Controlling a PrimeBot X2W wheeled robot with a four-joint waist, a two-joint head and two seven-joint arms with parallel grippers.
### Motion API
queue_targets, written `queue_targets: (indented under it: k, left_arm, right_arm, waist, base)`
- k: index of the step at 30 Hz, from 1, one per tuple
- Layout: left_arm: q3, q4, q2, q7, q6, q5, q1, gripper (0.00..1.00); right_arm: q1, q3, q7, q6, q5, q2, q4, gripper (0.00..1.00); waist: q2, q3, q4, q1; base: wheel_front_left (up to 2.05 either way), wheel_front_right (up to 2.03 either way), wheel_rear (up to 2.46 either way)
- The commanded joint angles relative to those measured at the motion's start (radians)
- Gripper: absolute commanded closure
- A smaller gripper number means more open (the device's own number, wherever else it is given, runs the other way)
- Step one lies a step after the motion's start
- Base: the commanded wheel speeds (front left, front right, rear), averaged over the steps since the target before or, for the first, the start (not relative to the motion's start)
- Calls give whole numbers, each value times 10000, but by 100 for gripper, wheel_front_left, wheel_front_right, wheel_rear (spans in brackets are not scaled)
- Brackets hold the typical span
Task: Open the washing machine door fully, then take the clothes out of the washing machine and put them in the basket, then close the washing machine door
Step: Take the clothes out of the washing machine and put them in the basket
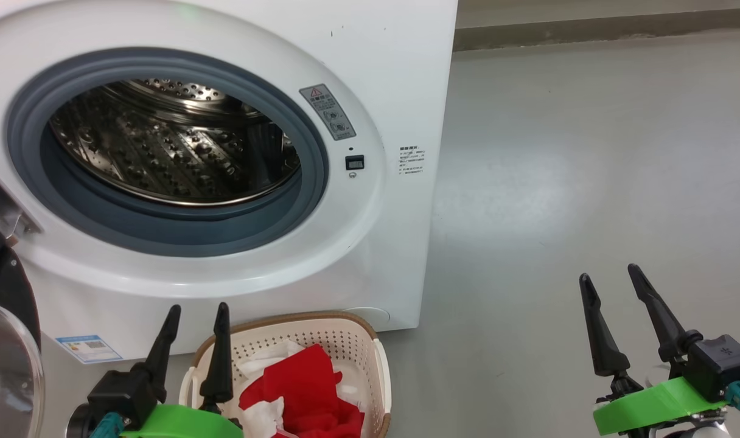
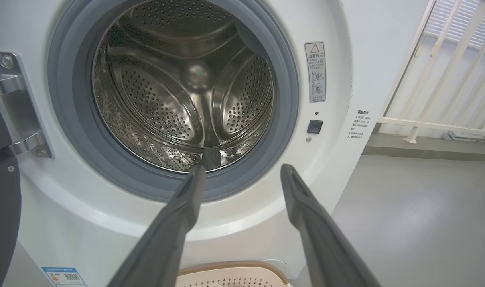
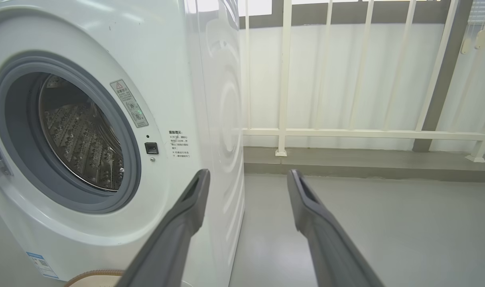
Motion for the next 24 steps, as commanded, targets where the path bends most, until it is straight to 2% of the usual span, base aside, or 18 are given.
queue_targets:
  k: [1,24]
  left_arm:
    - [327,-308,186,-120,-11,158,-109,0]
    - [276,-507,345,-120,206,383,73,0]
  right_arm:
    - [-121,180,-65,35,-113,-74,-295,0]
    - [46,235,-65,35,-258,-24,-671,0]
  waist:
    - [0,-43,-31,0]
    - [0,23,-144,0]
  base:
    - [0,0,0]
    - [-3,3,0]
